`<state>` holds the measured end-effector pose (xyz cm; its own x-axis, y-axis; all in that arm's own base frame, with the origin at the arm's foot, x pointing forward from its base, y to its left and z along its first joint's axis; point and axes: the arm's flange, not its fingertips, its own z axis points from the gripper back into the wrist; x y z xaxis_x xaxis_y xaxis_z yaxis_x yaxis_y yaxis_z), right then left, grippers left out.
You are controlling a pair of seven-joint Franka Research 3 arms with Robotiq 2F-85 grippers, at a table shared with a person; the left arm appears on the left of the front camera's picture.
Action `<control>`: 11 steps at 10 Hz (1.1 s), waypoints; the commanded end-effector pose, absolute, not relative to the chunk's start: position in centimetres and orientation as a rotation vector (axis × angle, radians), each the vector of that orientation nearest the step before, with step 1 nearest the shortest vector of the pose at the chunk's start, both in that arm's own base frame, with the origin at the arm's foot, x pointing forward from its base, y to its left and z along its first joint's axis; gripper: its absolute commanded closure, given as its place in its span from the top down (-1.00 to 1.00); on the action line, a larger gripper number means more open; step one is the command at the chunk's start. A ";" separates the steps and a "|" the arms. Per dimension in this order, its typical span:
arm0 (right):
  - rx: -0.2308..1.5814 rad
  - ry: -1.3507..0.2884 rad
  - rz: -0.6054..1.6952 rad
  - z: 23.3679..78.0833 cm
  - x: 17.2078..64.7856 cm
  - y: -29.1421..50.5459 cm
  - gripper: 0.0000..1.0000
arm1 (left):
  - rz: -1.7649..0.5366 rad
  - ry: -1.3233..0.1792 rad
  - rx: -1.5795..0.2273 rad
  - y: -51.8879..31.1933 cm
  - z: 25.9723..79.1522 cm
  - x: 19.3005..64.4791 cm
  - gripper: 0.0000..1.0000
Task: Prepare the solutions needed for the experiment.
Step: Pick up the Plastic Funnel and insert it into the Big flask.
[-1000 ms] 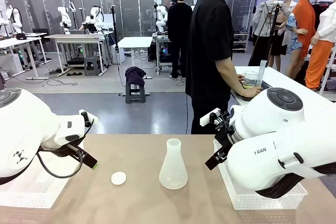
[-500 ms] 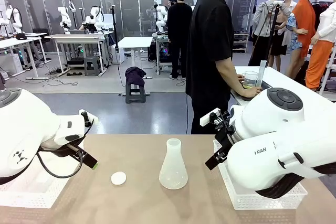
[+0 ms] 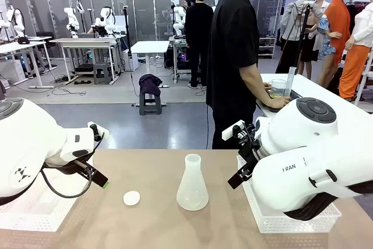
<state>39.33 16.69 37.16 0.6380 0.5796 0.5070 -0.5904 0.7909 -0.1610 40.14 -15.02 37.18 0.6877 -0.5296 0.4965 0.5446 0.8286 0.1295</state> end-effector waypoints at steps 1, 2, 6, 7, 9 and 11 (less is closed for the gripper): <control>0.168 -0.575 0.636 37.6 40.4 16.1 1.00 | -0.614 -0.544 -0.186 -14.3 37.2 41.4 1.00; 0.257 -0.573 0.613 37.8 41.3 15.4 1.00 | -0.605 -0.537 -0.290 -13.4 37.2 42.4 1.00; 0.450 -0.567 0.469 39.0 43.4 13.7 1.00 | -0.534 -0.542 -0.557 -10.5 37.8 45.0 1.00; 0.405 -0.564 0.421 39.1 43.4 13.8 1.00 | -0.548 -0.544 -0.565 -10.6 38.1 44.8 1.00; 0.405 -0.567 0.490 40.9 41.6 14.8 1.00 | -0.538 -0.554 -0.492 -11.2 40.0 42.5 1.00; 0.405 -0.567 0.490 40.9 41.6 14.8 1.00 | -0.538 -0.554 -0.492 -11.2 40.0 42.5 1.00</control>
